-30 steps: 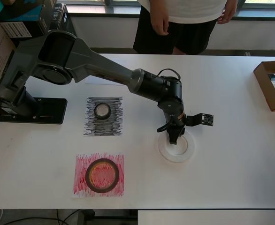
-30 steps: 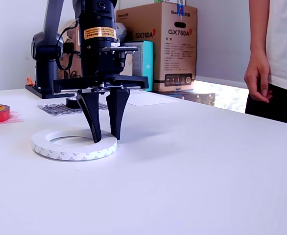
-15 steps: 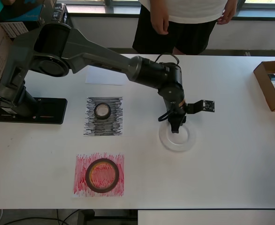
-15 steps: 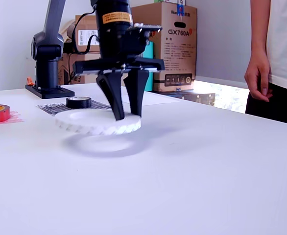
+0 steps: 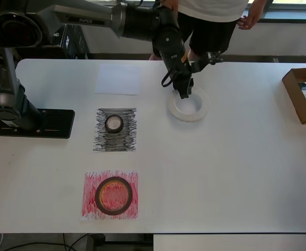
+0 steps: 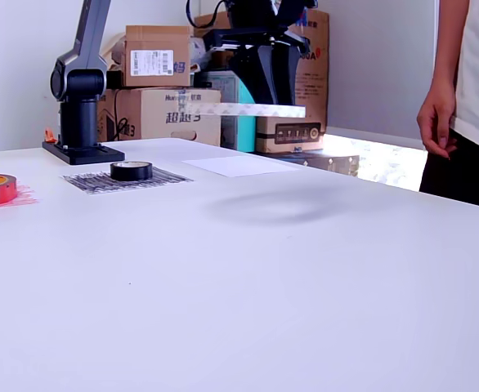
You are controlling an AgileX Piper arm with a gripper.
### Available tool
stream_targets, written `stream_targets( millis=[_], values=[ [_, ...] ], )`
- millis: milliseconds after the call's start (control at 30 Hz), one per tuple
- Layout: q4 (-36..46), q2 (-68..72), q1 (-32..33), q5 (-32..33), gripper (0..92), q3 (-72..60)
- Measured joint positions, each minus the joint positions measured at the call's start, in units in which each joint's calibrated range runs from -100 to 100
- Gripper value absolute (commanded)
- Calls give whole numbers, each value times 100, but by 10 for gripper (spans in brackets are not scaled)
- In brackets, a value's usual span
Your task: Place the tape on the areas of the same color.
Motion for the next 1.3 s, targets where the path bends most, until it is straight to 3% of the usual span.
stream_targets(
  millis=[433,667,1000,1300],
  values=[
    [-45,-1140,1457,-82,0,1593],
    [-708,-1510,2015,-288,0,2562],
    [-1543,-1713,2197,-807,0,3875],
    [-1742,-1713,2231,-1121,0,4463]
  ],
)
